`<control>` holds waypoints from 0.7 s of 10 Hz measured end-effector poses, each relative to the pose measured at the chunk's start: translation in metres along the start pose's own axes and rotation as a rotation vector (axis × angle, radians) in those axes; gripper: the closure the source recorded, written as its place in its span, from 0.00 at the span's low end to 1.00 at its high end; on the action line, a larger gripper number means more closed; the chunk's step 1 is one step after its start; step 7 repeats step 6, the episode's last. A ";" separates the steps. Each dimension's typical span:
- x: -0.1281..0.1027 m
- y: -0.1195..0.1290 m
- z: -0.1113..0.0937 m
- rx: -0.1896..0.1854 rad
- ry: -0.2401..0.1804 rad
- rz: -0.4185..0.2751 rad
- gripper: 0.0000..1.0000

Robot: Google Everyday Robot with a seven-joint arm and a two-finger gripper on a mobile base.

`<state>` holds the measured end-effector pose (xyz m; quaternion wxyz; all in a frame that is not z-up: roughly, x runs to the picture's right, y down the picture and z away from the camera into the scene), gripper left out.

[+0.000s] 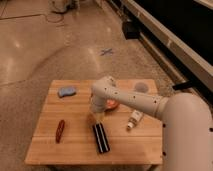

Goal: Push the eraser across the table

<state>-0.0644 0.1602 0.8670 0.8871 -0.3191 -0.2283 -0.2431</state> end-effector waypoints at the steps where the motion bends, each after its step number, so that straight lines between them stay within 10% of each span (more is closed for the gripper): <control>1: 0.000 0.007 -0.002 -0.007 -0.006 0.013 0.35; 7: -0.010 0.021 -0.013 -0.001 -0.073 0.071 0.35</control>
